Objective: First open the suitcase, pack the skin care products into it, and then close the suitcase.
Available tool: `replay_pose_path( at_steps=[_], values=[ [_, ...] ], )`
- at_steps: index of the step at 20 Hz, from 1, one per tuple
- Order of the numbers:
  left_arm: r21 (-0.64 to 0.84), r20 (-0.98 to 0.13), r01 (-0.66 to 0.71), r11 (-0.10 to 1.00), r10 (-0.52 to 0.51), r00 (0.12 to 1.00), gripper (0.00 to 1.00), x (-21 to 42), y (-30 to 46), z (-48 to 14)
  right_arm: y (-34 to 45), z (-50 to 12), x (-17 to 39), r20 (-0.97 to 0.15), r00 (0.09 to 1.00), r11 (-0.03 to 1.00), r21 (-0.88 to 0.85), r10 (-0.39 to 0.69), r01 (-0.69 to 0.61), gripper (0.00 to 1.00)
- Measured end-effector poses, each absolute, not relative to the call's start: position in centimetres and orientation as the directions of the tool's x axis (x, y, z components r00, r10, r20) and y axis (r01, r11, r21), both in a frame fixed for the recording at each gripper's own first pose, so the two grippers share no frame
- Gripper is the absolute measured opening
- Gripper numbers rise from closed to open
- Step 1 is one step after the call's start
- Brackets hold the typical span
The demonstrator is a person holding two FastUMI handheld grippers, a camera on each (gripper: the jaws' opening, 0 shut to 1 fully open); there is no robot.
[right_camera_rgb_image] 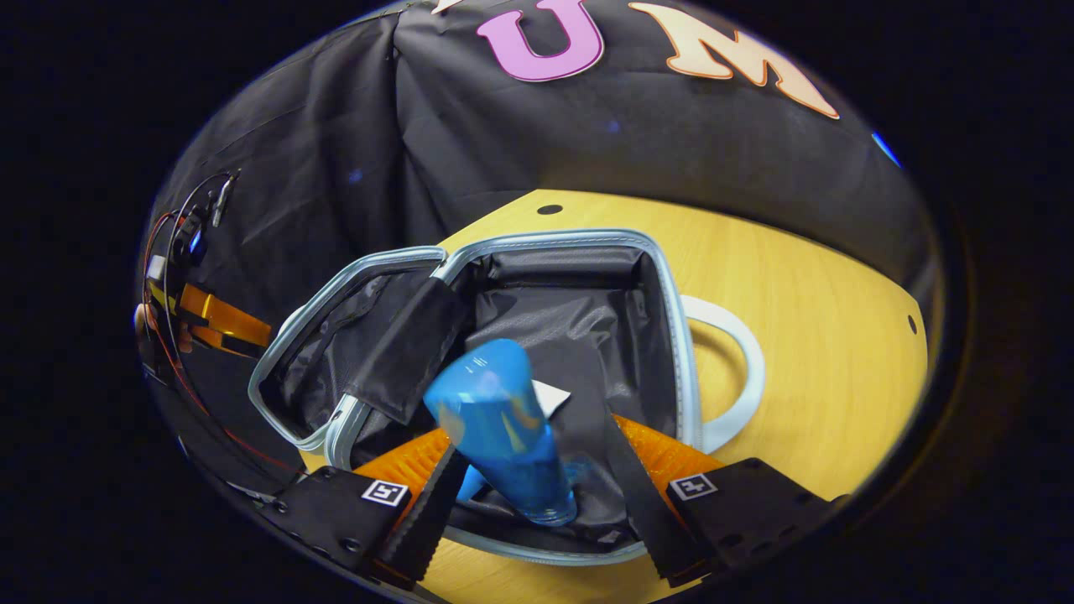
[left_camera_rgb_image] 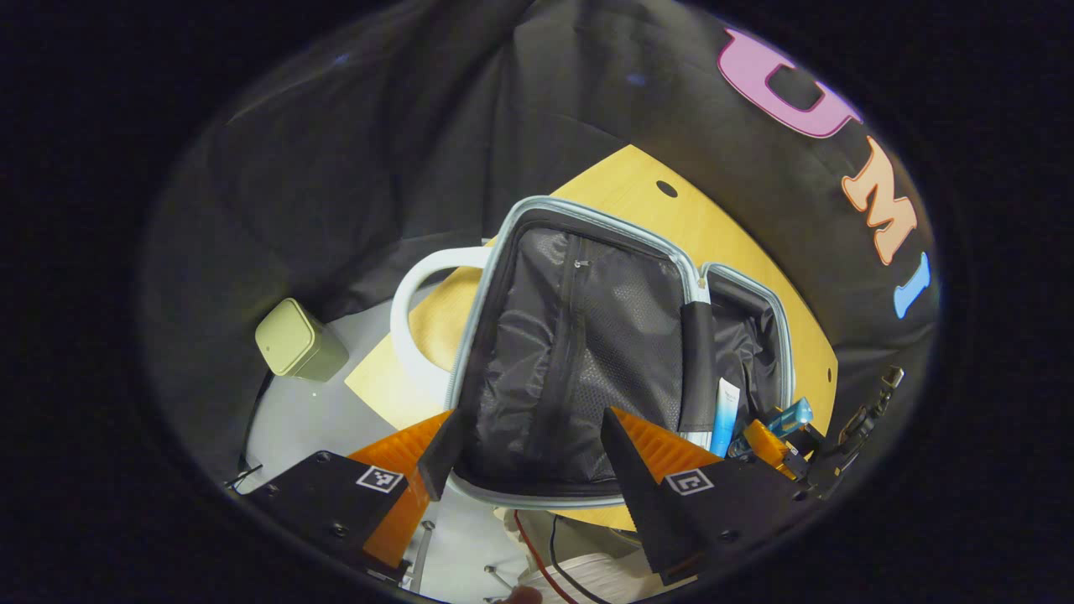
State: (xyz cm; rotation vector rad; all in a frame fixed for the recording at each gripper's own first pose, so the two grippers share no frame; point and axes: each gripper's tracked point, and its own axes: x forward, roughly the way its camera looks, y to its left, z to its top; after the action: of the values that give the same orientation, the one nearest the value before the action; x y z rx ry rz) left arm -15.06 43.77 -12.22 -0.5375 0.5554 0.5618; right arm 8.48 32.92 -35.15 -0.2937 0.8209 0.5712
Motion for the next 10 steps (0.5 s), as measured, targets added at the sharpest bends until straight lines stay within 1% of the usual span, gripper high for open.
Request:
replay_pose_path(
  at_steps=[2, 3, 4, 8, 9, 10],
  values=[
    [-0.309, -0.612, -0.627, 0.715, 0.354, 0.707, 0.97, -15.6, 44.6, -12.0, 32.6, -33.6, 8.3, -0.739, 0.571, 0.821, -0.043, 0.357, -0.569, 0.99],
    [-0.306, -0.612, -0.633, 0.711, 0.362, 0.703, 0.97, -15.9, 45.1, -12.1, 32.3, -32.9, 8.2, -0.729, 0.584, 0.825, -0.047, 0.357, -0.563, 1.00],
    [-0.303, -0.614, -0.641, 0.706, 0.369, 0.697, 0.96, -16.2, 45.6, -12.3, 32.1, -31.8, 8.3, -0.716, 0.599, 0.830, -0.049, 0.359, -0.556, 0.98],
    [-0.292, -0.624, -0.670, 0.683, 0.394, 0.675, 0.96, -17.3, 48.8, -13.2, 30.6, -27.3, 7.9, -0.644, 0.678, 0.862, -0.055, 0.356, -0.504, 0.98],
    [-0.290, -0.626, -0.677, 0.677, 0.401, 0.669, 0.97, -17.5, 49.7, -13.4, 29.8, -26.2, 7.8, -0.628, 0.697, 0.871, -0.061, 0.346, -0.487, 0.94],
    [-0.288, -0.628, -0.683, 0.671, 0.406, 0.664, 0.97, -17.5, 50.4, -13.6, 29.0, -25.1, 7.8, -0.614, 0.715, 0.880, -0.068, 0.334, -0.470, 0.94]
  ],
)
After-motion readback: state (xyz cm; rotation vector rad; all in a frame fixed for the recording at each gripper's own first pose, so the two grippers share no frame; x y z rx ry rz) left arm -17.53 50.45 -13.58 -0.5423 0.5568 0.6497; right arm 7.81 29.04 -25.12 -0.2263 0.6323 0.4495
